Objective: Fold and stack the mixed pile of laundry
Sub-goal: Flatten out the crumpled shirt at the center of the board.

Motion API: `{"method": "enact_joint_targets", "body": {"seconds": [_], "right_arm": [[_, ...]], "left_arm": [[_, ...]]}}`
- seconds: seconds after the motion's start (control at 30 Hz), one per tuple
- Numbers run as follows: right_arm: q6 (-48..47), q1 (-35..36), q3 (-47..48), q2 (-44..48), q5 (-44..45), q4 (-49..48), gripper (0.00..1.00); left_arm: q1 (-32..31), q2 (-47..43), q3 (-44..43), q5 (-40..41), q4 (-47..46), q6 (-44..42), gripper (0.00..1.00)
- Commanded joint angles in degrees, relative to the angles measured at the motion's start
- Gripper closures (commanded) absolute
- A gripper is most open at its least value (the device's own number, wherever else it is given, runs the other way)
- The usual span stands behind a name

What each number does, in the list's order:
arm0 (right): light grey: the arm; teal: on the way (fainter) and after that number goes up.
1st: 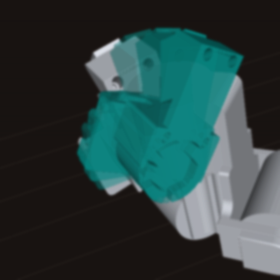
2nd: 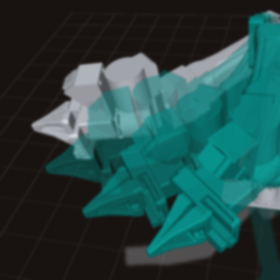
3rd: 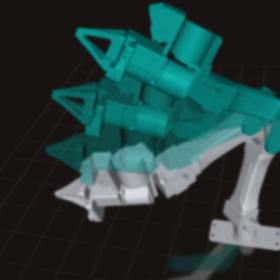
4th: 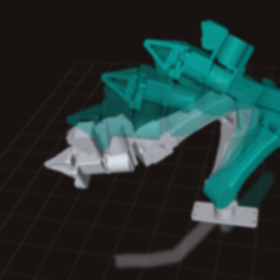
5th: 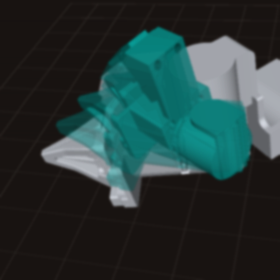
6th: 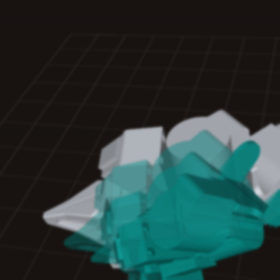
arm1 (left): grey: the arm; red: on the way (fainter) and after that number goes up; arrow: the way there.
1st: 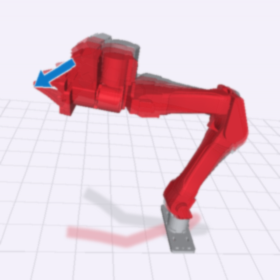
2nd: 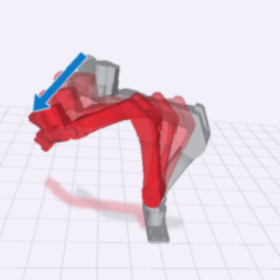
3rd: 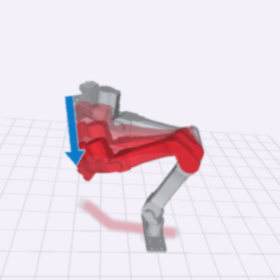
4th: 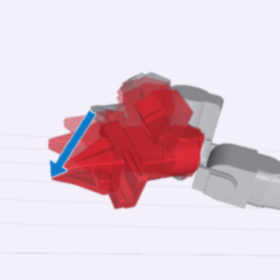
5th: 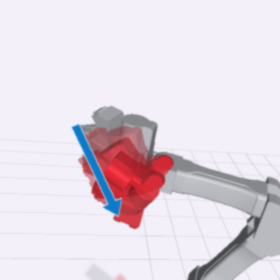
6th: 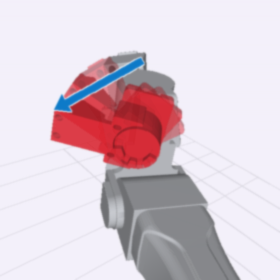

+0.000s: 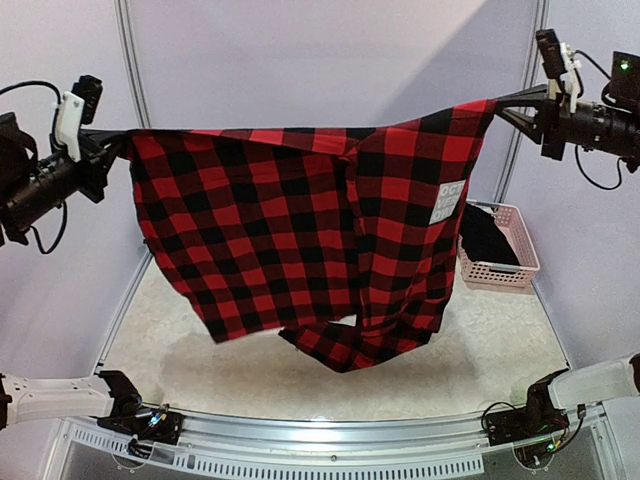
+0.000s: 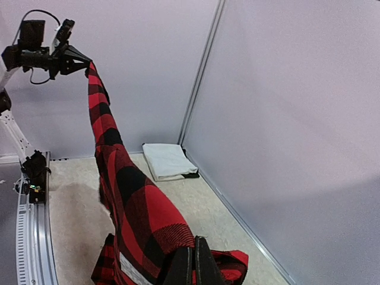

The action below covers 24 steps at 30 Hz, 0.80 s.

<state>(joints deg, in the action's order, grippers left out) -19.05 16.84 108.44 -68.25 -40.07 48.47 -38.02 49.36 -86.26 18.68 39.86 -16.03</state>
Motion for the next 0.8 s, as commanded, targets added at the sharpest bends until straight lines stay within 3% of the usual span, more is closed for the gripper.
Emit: {"method": "enact_joint_targets", "body": {"seconds": [0.0, 0.2, 0.33, 0.5, 0.6, 0.77], "right_arm": [[2.4, -2.1, 3.5, 2.2, -11.0, 0.4, 1.00], [12.4, -6.5, 6.8, 2.4, -24.5, -6.1, 1.00], [18.4, -7.9, 9.7, -0.1, -26.6, -10.8, 1.00], [16.4, -7.9, 10.6, -6.8, -15.6, -10.2, 1.00], [13.7, -7.9, 3.6, -9.7, -7.0, -12.9, 1.00], [11.8, -7.7, -12.3, -13.2, 2.0, -21.7, 1.00]], "left_arm": [[-0.8, -1.9, -3.1, -5.9, 0.8, -0.8, 1.00], [-0.8, -2.7, -8.3, -10.0, 1.8, -0.9, 1.00], [-0.8, -1.6, -11.1, -8.8, 2.4, -2.4, 1.00], [-0.8, 3.8, -6.4, 1.3, 0.2, -5.8, 1.00], [0.6, 8.2, -0.3, 8.7, -5.6, -8.9, 1.00], [9.4, 21.0, 4.0, 3.3, -11.0, -5.3, 1.00]]}}
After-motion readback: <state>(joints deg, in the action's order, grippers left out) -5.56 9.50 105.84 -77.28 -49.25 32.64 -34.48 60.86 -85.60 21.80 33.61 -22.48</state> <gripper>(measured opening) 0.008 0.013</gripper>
